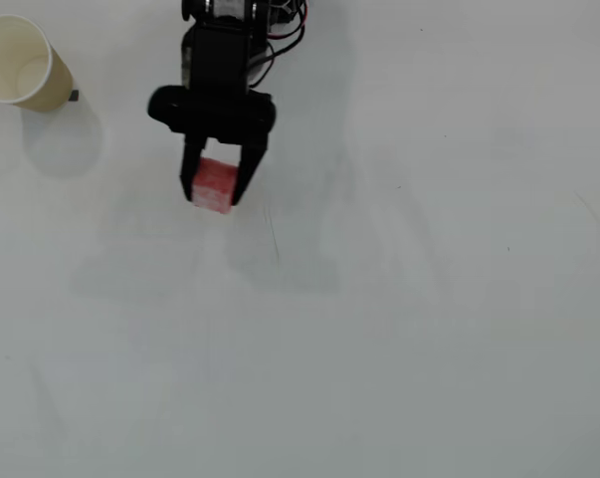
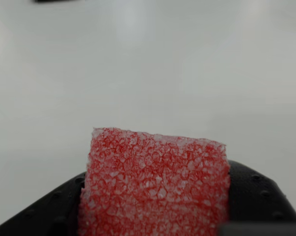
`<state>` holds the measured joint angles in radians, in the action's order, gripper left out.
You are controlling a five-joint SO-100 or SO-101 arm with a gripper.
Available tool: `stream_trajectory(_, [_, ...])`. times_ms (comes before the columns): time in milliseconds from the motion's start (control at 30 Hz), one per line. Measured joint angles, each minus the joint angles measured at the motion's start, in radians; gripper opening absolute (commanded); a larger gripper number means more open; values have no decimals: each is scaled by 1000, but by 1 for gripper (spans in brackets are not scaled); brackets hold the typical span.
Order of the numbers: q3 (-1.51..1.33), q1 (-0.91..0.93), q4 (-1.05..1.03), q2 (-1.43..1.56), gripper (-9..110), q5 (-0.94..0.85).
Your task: Pick up the cube and drop it in the cup.
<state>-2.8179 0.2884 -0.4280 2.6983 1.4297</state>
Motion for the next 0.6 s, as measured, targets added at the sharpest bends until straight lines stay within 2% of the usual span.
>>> stream_trajectory(600, [-2,301,-17,170,12,0])
